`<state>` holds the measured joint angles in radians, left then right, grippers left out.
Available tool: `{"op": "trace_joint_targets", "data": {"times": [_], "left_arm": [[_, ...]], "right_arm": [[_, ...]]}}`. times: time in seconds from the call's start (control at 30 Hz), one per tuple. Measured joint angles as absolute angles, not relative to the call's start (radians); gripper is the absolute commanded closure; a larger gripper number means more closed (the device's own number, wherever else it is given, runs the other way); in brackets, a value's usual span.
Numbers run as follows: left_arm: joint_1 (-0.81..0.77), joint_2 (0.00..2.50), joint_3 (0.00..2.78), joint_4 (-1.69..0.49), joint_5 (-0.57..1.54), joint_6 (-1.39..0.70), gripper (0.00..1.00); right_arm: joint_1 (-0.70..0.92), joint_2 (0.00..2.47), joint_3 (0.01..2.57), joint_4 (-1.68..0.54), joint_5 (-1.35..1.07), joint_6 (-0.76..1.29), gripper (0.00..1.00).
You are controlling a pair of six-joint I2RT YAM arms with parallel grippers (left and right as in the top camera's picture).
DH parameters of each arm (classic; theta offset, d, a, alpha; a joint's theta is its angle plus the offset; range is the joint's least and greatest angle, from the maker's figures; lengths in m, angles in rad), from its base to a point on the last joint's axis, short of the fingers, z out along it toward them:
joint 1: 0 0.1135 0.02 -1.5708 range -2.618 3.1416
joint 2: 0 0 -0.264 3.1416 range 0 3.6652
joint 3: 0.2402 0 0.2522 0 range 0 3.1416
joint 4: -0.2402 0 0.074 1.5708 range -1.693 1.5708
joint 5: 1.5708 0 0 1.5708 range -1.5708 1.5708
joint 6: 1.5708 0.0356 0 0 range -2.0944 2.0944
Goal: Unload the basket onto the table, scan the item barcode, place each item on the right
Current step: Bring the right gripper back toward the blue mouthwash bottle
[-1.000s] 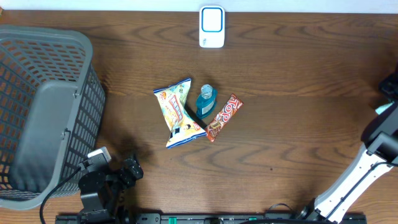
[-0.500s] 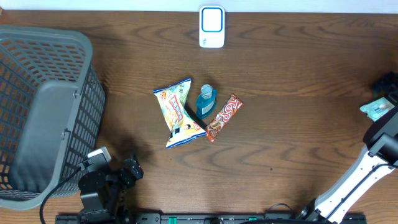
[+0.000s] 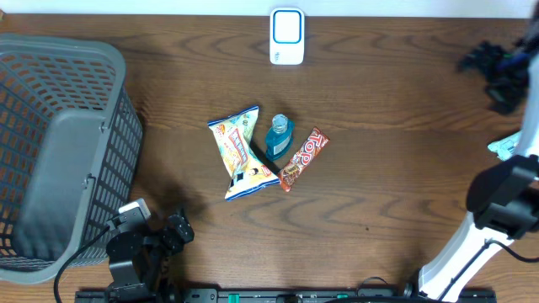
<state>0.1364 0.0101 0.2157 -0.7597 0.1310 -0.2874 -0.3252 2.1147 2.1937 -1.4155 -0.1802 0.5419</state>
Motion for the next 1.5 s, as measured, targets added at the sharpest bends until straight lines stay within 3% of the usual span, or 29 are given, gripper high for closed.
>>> {"op": "trace_joint_targets", "data": {"times": [0.27, 0.4, 0.63, 0.9, 1.2, 1.5], "left_arm": [[0.136, 0.01, 0.216, -0.76, 0.131, -0.287, 0.02], [0.136, 0.01, 0.216, -0.76, 0.131, -0.287, 0.02], [0.136, 0.01, 0.216, -0.76, 0.131, -0.287, 0.02], [0.136, 0.01, 0.216, -0.76, 0.131, -0.287, 0.02], [0.136, 0.01, 0.216, -0.76, 0.131, -0.287, 0.02], [0.136, 0.01, 0.216, -0.76, 0.131, -0.287, 0.02]], "right_arm": [[-0.086, 2.121, 2.11, -1.433, -0.365, 0.56, 0.01], [0.05, 2.121, 2.04, -1.421, -0.385, 0.551, 0.07], [0.22, 2.124, 2.018, -1.333, -0.4, 0.353, 0.03], [0.273, 2.065, 2.017, -1.316, -0.421, -0.104, 0.01], [0.274, 1.906, 2.017, -1.59, -0.683, -0.963, 0.01], [0.287, 1.95, 2.007, -1.444, -0.73, -1.241, 0.01]]}}
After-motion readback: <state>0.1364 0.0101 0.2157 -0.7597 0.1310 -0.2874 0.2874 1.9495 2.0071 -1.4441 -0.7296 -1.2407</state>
